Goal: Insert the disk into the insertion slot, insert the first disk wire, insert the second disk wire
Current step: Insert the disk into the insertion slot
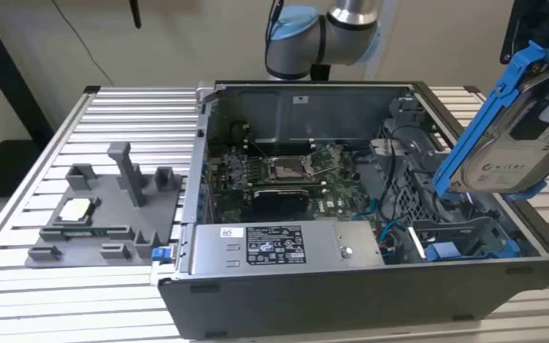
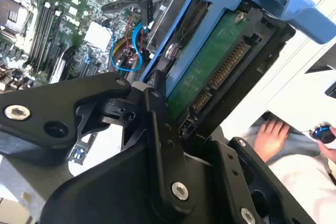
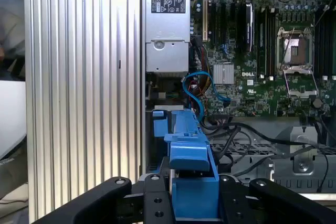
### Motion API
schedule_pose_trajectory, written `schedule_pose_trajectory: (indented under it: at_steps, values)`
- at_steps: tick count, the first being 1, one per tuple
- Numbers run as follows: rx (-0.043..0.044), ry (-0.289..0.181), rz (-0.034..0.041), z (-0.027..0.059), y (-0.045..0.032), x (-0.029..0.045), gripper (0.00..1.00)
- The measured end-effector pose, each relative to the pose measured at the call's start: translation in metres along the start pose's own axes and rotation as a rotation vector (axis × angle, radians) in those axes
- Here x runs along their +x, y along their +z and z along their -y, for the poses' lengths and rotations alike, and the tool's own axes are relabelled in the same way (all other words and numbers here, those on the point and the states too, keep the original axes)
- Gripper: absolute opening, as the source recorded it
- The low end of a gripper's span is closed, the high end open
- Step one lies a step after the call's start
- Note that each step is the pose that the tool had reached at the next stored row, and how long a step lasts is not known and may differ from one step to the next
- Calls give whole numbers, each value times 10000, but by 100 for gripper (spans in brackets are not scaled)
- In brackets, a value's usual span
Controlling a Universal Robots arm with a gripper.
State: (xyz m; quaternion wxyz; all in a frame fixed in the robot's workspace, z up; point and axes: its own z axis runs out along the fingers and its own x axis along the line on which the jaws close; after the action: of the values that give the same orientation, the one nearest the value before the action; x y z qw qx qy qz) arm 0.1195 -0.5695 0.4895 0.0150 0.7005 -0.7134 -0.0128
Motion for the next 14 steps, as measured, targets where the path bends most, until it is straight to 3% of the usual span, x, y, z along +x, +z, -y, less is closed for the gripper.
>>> schedule_pose_trajectory:
  at_steps: [4, 6, 14]
  values:
    - [0, -1, 3, 1, 11, 0, 32]
    - [-1, -2, 49, 1, 26, -1, 32]
    - [32, -7, 112, 7, 163, 29, 32]
